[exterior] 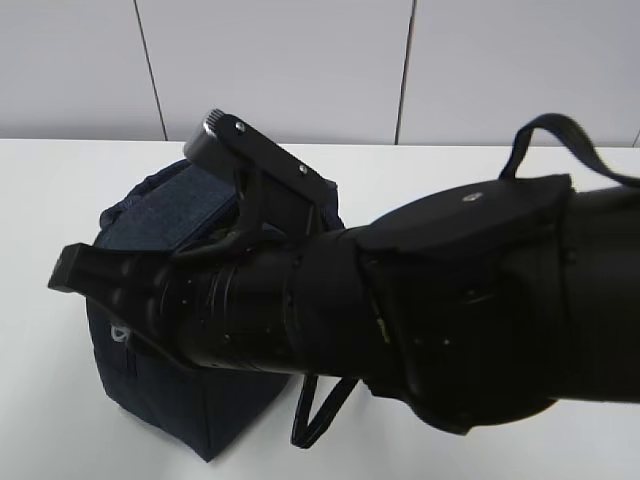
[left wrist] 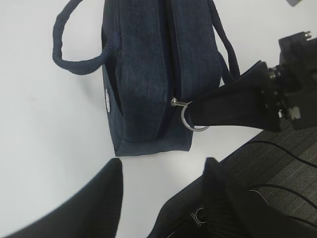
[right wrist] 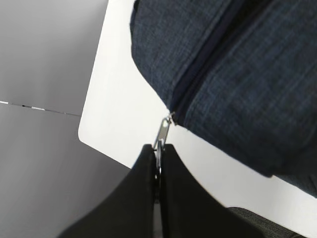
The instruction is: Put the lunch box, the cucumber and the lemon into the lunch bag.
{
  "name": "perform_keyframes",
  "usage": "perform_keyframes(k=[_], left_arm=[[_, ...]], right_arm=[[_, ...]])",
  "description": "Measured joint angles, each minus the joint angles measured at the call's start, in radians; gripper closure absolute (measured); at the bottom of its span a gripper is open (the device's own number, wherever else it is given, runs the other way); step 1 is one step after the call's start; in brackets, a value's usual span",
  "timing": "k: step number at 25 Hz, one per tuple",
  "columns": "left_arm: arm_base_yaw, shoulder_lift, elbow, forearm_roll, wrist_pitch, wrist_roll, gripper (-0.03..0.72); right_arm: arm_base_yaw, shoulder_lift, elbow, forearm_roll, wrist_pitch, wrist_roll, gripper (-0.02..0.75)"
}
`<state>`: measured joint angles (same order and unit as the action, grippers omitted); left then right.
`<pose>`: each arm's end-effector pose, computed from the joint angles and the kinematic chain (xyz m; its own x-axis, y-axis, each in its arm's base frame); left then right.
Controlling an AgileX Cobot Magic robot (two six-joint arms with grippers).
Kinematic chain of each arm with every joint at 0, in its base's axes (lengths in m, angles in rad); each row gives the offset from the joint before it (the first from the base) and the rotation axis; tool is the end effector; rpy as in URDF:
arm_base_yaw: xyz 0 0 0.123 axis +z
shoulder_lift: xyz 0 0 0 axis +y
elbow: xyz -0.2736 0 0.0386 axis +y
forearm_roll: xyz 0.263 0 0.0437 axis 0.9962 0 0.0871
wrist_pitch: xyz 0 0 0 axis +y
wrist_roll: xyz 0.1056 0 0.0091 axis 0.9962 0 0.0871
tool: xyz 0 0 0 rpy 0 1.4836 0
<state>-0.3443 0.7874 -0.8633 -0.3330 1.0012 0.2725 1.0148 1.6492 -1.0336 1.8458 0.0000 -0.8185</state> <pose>0.1438 -0.0826 0.3336 -0.6363 0.3180 -0.7028 0.5609 0.8162 -0.1385 0.2065 0.3325 0.2231 -0.8646 0.2303 -0.4466 -0.2115 0.6394 0.7392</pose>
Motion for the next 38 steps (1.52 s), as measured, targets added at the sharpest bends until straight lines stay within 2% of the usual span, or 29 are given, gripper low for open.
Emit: perform_keyframes(k=[11,18,23,28,34,38], left_arm=[[0.000,0.000,0.010,-0.008,-0.004,0.000,0.331],[0.000,0.000,0.164,-0.073,-0.113,0.007,0.331],[0.000,0.008,0.234,-0.174,-0.227,0.105,0.331],[0.000,0.082,0.245,-0.248,-0.303,0.210,0.330],[0.000,0.206,0.245,-0.318,-0.358,0.317,0.237],[0.000,0.286,0.245,-0.325,-0.400,0.358,0.221]], right_arm=[[0.000,-0.030,0.010,-0.002,0.000,-0.043,0.738],[-0.034,-0.058,0.010,-0.002,0.000,-0.084,0.738],[-0.055,-0.067,0.011,-0.002,0.000,-0.115,0.738],[-0.056,-0.067,0.028,-0.002,0.000,-0.132,0.738],[-0.056,-0.067,0.028,-0.002,0.000,-0.152,0.738],[-0.056,-0.067,0.028,-0.002,0.000,-0.159,0.738]])
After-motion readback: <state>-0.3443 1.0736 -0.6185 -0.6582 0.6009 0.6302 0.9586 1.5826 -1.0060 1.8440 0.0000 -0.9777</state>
